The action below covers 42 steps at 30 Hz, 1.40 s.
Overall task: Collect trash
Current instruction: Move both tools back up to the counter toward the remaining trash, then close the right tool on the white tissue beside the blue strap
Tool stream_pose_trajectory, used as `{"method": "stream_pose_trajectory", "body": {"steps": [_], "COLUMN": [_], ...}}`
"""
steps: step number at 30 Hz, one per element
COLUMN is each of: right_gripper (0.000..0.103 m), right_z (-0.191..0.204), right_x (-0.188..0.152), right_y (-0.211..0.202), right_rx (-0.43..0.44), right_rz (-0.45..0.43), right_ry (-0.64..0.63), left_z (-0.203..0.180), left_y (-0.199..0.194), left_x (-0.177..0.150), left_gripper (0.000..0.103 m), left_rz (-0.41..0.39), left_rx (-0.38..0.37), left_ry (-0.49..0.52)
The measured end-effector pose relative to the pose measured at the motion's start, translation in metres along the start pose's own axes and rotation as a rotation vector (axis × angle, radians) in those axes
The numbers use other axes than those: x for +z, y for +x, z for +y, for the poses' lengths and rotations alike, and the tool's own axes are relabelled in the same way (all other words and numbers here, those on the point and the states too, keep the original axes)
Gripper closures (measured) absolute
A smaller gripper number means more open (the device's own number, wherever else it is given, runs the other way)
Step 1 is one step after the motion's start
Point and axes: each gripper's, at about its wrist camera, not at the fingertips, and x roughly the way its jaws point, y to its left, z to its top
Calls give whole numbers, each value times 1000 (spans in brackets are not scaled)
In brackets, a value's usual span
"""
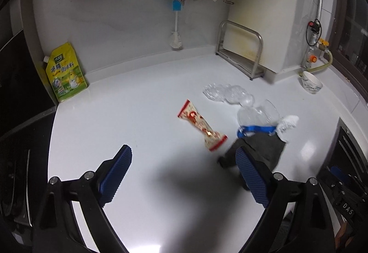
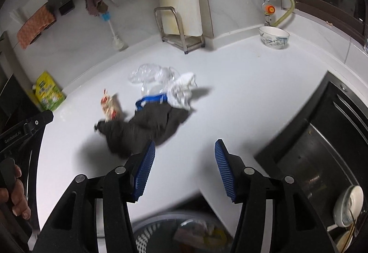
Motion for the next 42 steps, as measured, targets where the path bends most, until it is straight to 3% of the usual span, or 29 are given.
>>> {"method": "stream_pose_trajectory", "body": {"steps": [13,25,27,30,32,42], "right_gripper": [47,47,52,71,90,93], "right_z": [12,12,11,11,11,6], "right_x": [49,66,67,68,67,61], "right_y": [84,128,130,133,134,106], "right_rx": [-40,-84,-76,-66,-61,-72], "right_rz": [20,48,42,48,52,-1], "right_ry": [61,107,114,111,104,107], "left_z": [7,13,13,11,8,-6], "left_y": [93,117,119,123,125,144], "left_x": [33,29,28,27,26,23], "left_gripper": [13,13,13,13,13,13], "left_rz": [58,102,107,112,118,159], "left_rx": [-46,-39,-39,-34,-35,-43], "left_ry": [22,19,16,20,22,21]}}
